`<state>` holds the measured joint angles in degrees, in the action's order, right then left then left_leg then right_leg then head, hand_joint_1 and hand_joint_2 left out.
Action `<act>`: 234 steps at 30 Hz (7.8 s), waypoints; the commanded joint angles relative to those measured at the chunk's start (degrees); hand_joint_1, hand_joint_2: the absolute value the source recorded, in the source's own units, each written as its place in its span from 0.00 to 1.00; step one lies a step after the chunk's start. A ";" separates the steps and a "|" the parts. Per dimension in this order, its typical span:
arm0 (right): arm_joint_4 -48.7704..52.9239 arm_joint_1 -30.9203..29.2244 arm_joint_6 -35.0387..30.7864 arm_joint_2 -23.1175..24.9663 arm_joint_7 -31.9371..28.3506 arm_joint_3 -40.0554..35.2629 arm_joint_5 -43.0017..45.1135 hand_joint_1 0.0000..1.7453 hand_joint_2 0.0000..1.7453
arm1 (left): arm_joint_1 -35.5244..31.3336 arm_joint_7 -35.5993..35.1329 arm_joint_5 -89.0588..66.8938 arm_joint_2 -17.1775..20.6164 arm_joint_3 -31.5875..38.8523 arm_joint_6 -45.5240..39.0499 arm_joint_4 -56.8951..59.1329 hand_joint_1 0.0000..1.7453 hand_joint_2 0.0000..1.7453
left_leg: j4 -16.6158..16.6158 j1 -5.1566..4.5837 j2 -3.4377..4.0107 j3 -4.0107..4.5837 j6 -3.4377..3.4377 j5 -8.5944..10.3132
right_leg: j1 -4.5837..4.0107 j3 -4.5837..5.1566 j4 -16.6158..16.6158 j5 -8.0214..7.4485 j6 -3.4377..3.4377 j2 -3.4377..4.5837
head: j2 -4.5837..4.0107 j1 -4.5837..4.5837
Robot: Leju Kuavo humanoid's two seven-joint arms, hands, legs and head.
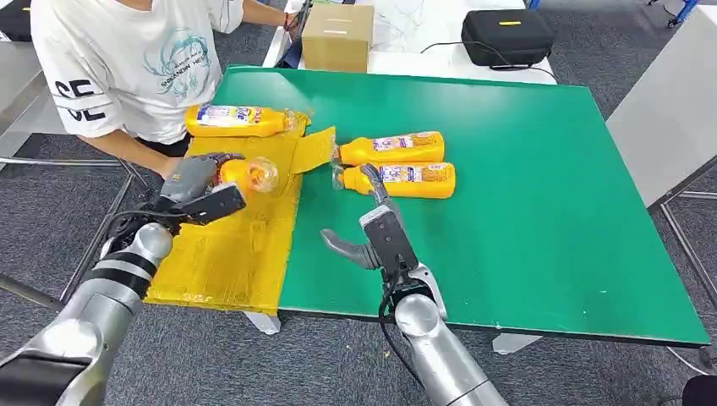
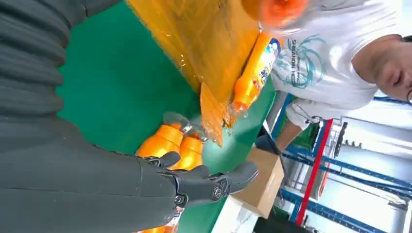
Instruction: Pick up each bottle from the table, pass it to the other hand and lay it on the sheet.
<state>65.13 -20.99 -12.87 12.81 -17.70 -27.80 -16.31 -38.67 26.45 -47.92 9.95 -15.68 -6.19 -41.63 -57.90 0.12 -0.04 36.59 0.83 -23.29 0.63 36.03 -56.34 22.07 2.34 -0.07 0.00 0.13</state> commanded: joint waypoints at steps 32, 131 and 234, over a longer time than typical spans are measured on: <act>-5.33 -4.77 3.90 0.70 -0.06 -1.45 -1.17 0.00 1.00 | -9.37 -12.04 -25.05 -5.77 -29.87 -2.62 24.24 1.00 1.00 | -0.04 0.03 -0.07 -0.37 -0.06 -0.19 | -0.04 -0.42 -0.02 0.19 -0.09 -0.03 | 0.00 0.02; -8.99 4.40 -5.95 -12.37 22.70 3.90 -46.39 0.00 1.00 | 28.15 6.26 49.61 -19.70 17.57 17.53 -23.98 0.00 1.00 | 0.01 0.00 -0.11 -0.47 -0.02 -0.25 | -0.02 -0.53 0.09 0.21 -0.08 -0.04 | 0.00 -0.02; -31.01 -11.97 -1.17 5.96 7.34 -14.70 -19.01 1.00 1.00 | 19.24 -6.52 63.62 -19.18 7.75 19.87 -18.60 0.10 1.00 | 0.03 0.05 0.09 -0.44 -0.03 -0.13 | -0.07 -0.45 0.12 0.01 -0.22 -0.03 | 0.00 -0.02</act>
<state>40.89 -30.06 -16.57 20.00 -11.28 -37.73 -34.23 -16.82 20.20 14.97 -10.56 -7.96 12.61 -60.89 -57.88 0.12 0.11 36.47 0.86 -23.30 0.61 35.93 -56.25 21.95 2.20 -0.05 0.00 0.11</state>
